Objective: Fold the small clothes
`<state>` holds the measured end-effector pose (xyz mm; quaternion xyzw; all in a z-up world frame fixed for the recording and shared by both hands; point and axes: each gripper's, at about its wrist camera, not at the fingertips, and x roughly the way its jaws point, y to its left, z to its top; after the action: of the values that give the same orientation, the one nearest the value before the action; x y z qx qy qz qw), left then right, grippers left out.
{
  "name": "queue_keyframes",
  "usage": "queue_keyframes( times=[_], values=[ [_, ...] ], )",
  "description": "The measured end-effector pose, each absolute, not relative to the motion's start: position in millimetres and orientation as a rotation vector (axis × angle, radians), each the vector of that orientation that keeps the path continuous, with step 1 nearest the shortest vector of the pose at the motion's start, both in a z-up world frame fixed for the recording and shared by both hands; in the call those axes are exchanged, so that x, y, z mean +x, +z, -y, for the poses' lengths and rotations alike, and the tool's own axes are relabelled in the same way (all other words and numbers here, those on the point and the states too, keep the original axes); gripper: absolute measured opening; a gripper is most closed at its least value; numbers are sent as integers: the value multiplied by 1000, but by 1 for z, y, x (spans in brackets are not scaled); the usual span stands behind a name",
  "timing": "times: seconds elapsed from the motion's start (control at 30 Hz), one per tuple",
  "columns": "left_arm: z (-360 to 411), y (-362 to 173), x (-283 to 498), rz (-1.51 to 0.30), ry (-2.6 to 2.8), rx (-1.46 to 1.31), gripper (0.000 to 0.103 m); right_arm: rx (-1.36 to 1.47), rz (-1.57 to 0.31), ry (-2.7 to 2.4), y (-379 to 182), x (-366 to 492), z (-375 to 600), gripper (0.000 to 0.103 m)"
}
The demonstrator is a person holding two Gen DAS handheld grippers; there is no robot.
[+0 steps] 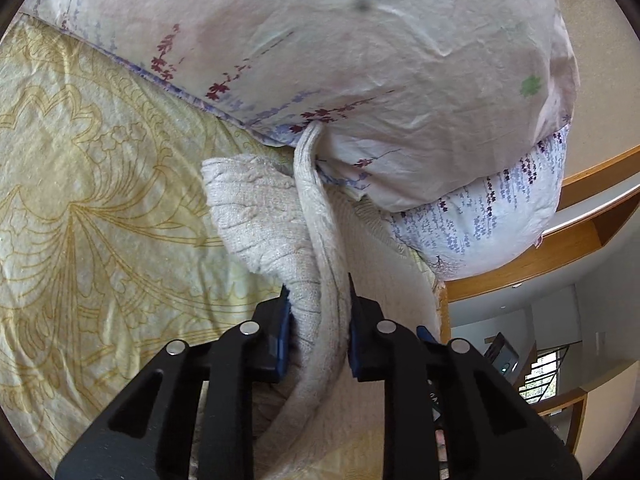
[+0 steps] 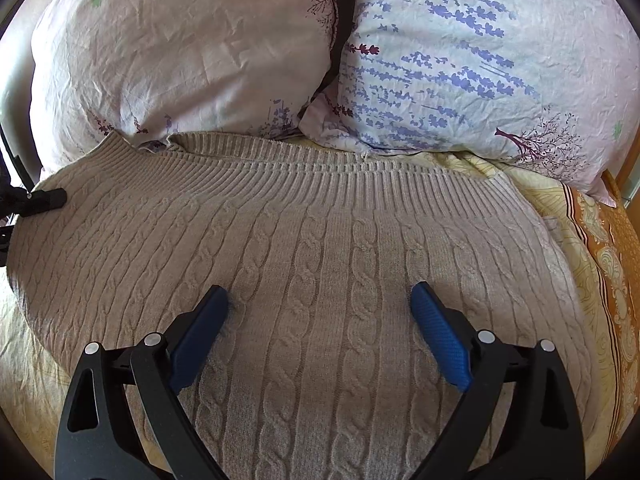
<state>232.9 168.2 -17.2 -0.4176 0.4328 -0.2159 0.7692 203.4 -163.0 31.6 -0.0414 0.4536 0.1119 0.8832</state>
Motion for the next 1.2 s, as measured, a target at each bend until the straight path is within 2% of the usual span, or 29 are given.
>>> queue_keyframes(
  times=[0.13, 0.2, 0.6, 0.83, 1.13, 1.2],
  values=[
    [-155, 3, 230, -897, -504, -937, 20, -67, -945, 248, 35, 202, 166, 96],
    [-145, 12, 229, -881, -526, -953, 20, -19, -951, 279, 38, 202, 171, 101],
    [-36, 47, 249, -829, -745, -1075, 19, 464, -833, 265, 77, 205, 287, 102],
    [48, 41, 272, -884, -840, -1096, 19, 711, -830, 244, 66, 212, 352, 102],
    [129, 15, 282, -1013, -868, -1014, 20, 776, -844, 248, 61, 218, 374, 102],
    [142, 6, 284, -1052, -849, -1002, 22, 798, -848, 240, 58, 219, 381, 102]
  ],
)
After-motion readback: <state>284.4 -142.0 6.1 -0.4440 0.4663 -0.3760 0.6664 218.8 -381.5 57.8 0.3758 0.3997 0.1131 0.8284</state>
